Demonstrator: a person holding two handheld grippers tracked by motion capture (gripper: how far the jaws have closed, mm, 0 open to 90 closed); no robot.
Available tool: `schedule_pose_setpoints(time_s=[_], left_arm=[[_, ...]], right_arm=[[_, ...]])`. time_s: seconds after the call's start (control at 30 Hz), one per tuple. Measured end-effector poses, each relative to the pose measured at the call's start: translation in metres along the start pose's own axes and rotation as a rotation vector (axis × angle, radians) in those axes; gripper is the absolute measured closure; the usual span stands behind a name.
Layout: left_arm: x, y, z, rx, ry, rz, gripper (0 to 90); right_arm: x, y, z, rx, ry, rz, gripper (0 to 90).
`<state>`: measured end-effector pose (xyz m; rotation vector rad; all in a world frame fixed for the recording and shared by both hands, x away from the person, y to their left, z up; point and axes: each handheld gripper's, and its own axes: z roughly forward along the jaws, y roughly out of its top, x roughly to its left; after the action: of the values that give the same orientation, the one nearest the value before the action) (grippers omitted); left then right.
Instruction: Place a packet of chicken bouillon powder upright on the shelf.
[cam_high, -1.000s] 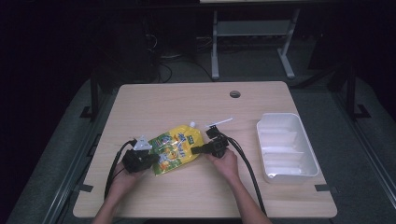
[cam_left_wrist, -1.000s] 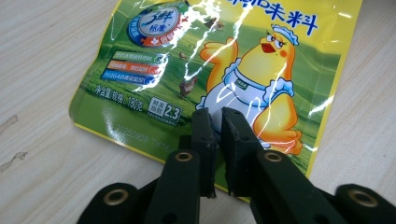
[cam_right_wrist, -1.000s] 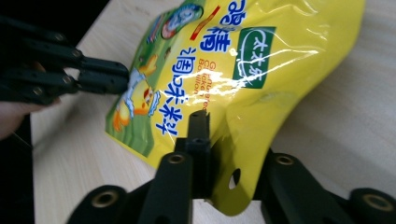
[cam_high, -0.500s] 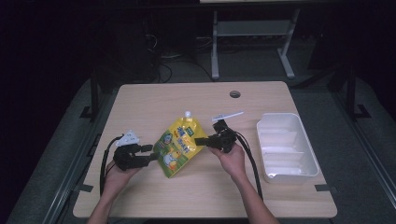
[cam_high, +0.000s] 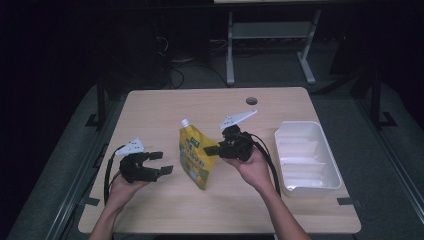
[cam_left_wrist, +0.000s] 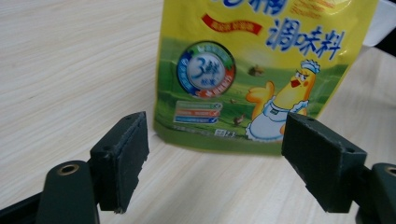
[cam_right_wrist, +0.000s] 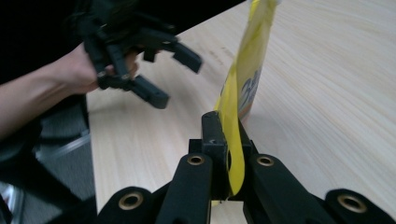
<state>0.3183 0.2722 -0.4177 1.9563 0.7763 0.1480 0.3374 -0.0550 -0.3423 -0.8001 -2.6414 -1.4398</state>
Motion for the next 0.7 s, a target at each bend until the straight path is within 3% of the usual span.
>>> schedule_pose_setpoints(time_s=[0.1, 0.2, 0.23, 0.3, 0.33, 0.43, 0.47, 0.5, 0.63, 0.7], left_arm=[[-0.001, 0.001, -0.001, -0.025, -0.013, 0.001, 20.3], [-0.003, 0.002, -0.003, -0.057, -0.032, 0.009, 20.1], [-0.003, 0.003, -0.004, -0.082, -0.057, 0.003, 20.2], [-0.003, 0.003, -0.004, -0.091, -0.073, 0.000, 20.3], [-0.004, 0.003, -0.003, -0.100, -0.099, -0.004, 21.3], [-0.006, 0.003, 0.000, -0.084, -0.163, 0.008, 25.7], [-0.006, 0.003, 0.000, -0.084, -0.163, 0.008, 29.6], [-0.008, 0.002, 0.004, -0.064, -0.212, 0.026, 31.6], [-0.012, 0.003, 0.009, -0.046, -0.254, 0.037, 40.8], [-0.015, 0.004, 0.011, -0.023, -0.250, 0.050, 43.0]], right_arm=[[0.016, 0.007, -0.006, 0.042, 0.002, -0.086, 89.5], [0.022, 0.008, -0.010, 0.046, 0.010, -0.120, 89.5], [0.026, 0.008, -0.013, 0.059, 0.013, -0.157, 89.5], [0.029, 0.008, -0.015, 0.064, 0.021, -0.167, 89.5], [0.033, 0.007, -0.017, 0.074, 0.030, -0.198, 89.5], [0.035, 0.005, -0.019, 0.086, 0.041, -0.218, 89.4], [0.035, 0.005, -0.019, 0.086, 0.041, -0.218, 89.4], [0.035, 0.005, -0.020, 0.087, 0.059, -0.225, 89.4], [0.036, 0.004, -0.019, 0.086, 0.085, -0.225, 89.4], [0.036, 0.004, -0.018, 0.089, 0.098, -0.230, 89.4]])
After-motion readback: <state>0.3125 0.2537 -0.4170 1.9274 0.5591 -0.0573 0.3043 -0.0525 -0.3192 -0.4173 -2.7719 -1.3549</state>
